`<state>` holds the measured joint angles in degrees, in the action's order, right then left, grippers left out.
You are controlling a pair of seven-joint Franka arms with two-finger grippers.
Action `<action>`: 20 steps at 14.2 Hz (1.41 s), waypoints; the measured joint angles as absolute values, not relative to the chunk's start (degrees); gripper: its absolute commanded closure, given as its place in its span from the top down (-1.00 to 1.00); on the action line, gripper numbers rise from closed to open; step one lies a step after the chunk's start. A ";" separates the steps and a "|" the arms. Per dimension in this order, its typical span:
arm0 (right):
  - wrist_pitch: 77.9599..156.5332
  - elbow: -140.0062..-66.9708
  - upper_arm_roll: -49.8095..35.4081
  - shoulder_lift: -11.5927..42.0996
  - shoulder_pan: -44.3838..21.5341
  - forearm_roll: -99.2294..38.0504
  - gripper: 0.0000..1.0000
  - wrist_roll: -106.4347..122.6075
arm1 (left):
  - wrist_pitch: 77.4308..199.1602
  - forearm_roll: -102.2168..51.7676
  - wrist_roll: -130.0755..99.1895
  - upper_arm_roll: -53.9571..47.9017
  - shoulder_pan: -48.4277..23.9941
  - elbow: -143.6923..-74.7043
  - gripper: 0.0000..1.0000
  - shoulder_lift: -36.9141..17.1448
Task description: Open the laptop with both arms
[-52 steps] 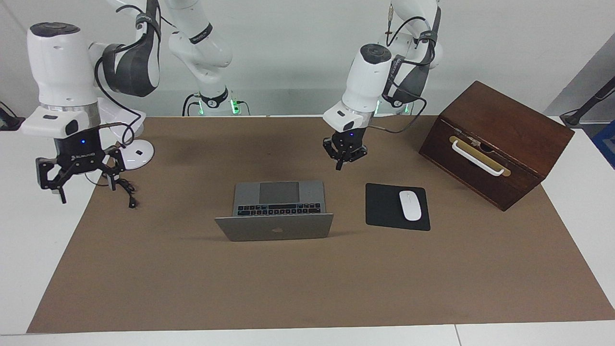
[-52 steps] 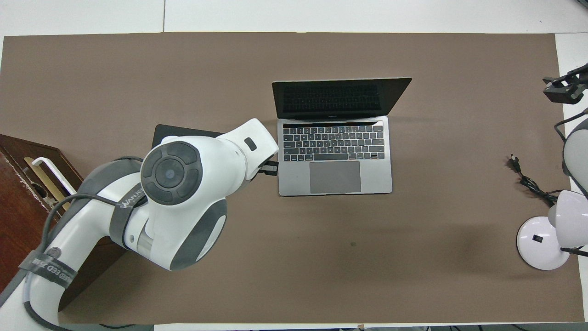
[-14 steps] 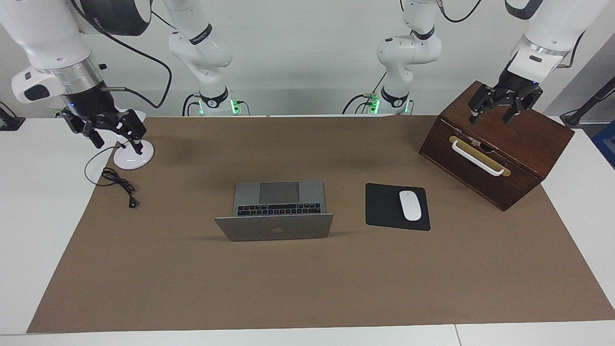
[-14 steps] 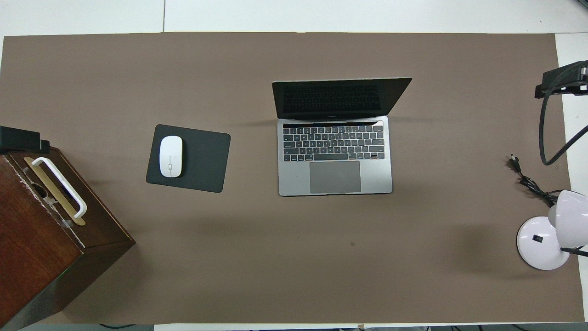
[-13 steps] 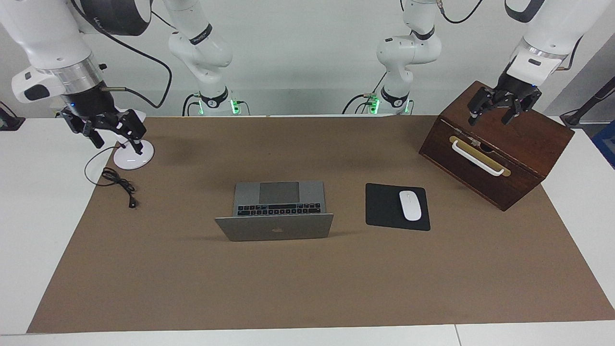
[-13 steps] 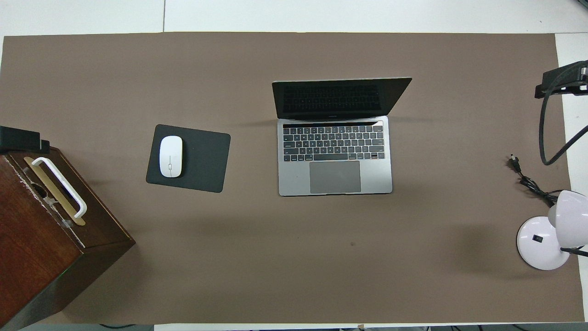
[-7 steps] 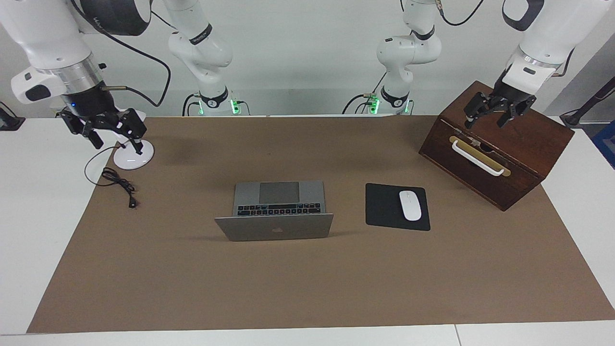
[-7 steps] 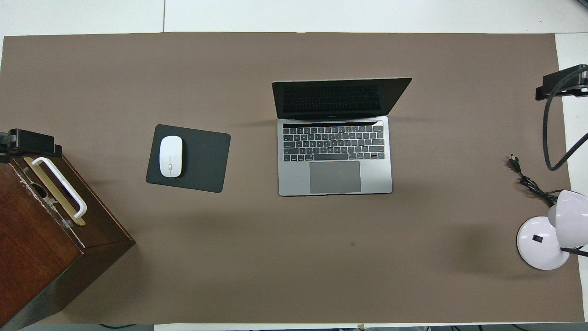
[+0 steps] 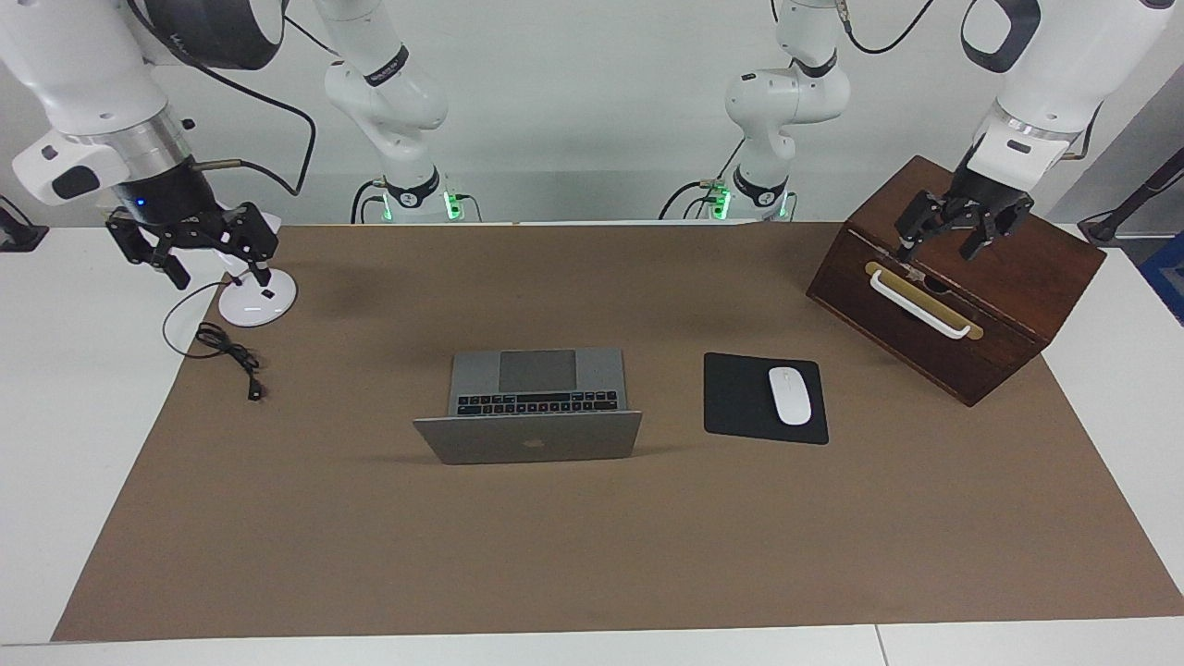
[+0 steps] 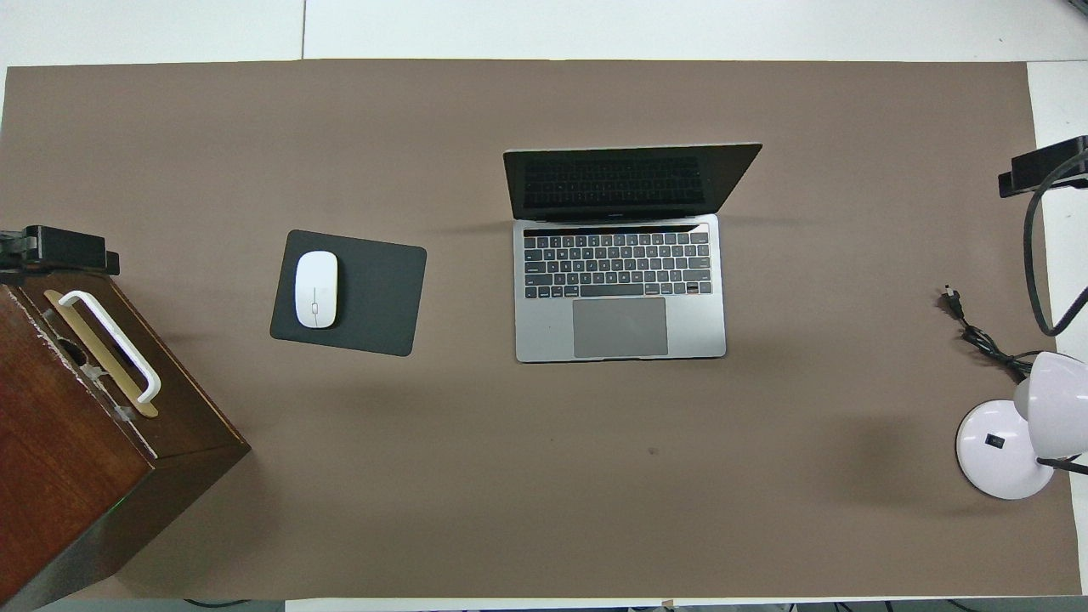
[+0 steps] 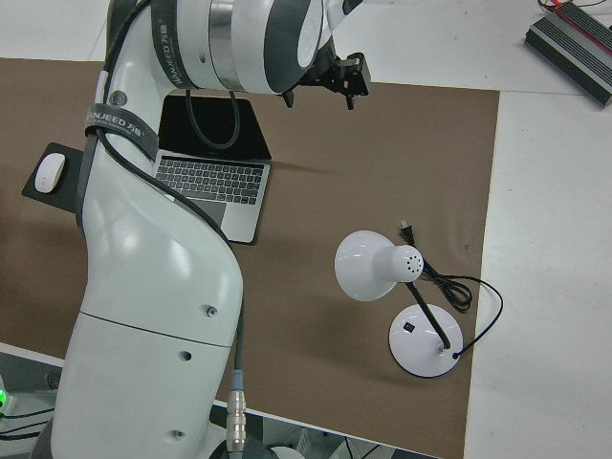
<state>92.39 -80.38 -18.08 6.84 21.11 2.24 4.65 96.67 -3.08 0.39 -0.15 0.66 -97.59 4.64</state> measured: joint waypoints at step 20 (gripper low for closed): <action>89.93 -81.21 -17.67 6.53 22.15 2.25 1.00 1.53 | 95.38 -0.32 0.48 -0.34 0.43 -97.03 1.00 4.68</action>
<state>89.93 -81.21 -17.67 6.53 22.15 2.25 1.53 95.38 -0.32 0.48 -0.34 0.43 -97.03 4.68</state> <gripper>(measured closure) 0.000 0.000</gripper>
